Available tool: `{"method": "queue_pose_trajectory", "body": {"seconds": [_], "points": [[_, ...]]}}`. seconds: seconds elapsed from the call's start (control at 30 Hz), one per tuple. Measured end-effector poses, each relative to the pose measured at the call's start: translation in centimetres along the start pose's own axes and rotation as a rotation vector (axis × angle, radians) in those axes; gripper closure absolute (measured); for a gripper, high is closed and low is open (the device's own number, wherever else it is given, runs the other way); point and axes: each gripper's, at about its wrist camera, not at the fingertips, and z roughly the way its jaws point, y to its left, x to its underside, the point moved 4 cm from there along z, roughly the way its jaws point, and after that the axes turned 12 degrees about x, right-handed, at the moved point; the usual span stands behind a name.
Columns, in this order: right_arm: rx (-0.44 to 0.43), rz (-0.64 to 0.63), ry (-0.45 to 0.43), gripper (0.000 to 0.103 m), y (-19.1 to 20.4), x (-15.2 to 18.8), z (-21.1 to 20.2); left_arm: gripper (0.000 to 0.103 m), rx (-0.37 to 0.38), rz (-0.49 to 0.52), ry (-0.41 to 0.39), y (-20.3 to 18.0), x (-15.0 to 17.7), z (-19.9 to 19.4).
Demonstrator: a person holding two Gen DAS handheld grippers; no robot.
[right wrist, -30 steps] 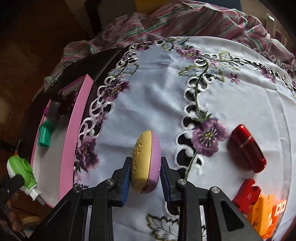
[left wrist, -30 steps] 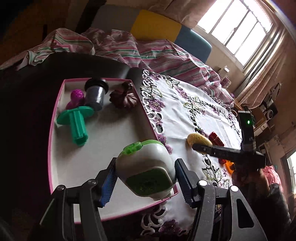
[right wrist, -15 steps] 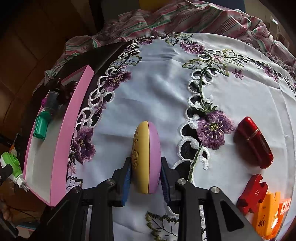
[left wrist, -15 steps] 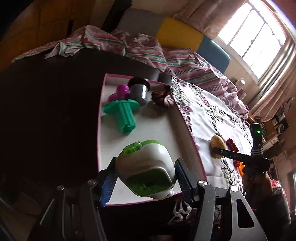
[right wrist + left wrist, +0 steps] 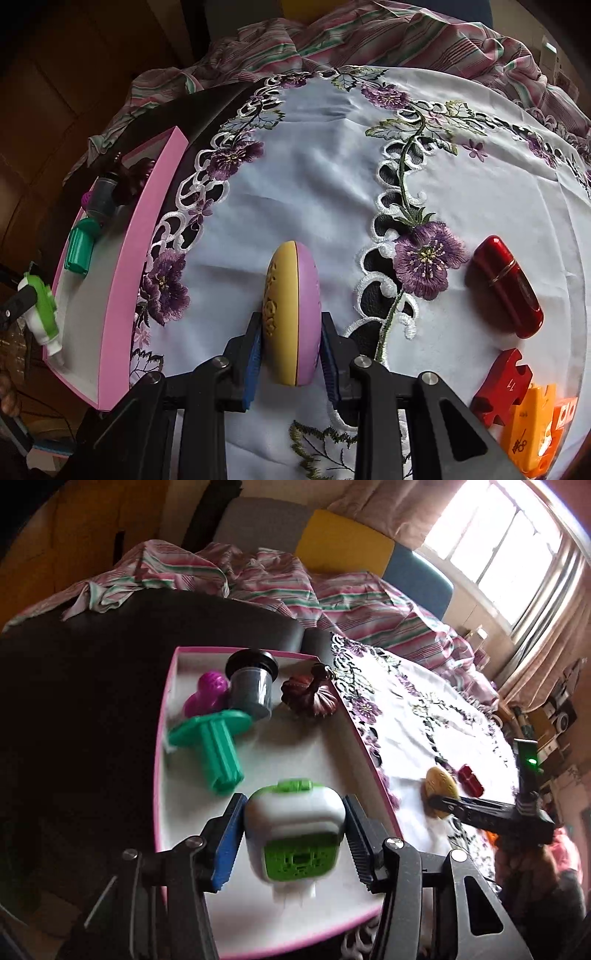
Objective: Organize rigid objects
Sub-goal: 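Carry the plug device toward the tray with the left gripper while the right gripper grasps the yellow egg, then lower the plug device into the tray and open the left gripper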
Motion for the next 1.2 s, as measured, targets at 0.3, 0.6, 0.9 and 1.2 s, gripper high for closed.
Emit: {"method": "queue_pose_trajectory", "body": {"seconds": [0.3, 0.6, 0.9, 1.2], "points": [[0.005, -0.006, -0.002, 0.075, 0.1, -0.1, -0.1, 0.050, -0.004, -0.052, 0.009, 0.9, -4.1, 4.6], [0.011, -0.016, -0.006, 0.075, 0.2, -0.2, 0.0, 0.045, -0.085, -0.031, 0.008, 2.8, -6.6, 7.5], [0.011, -0.017, -0.004, 0.075, 0.1, -0.4, 0.0, 0.030, -0.093, -0.072, -0.059, 3.2, -5.7, 3.2], [0.002, 0.002, -0.005, 0.075, 0.0, -0.4, 0.0, 0.030, -0.124, 0.012, -0.049, 0.9, -0.3, -0.7]]}}
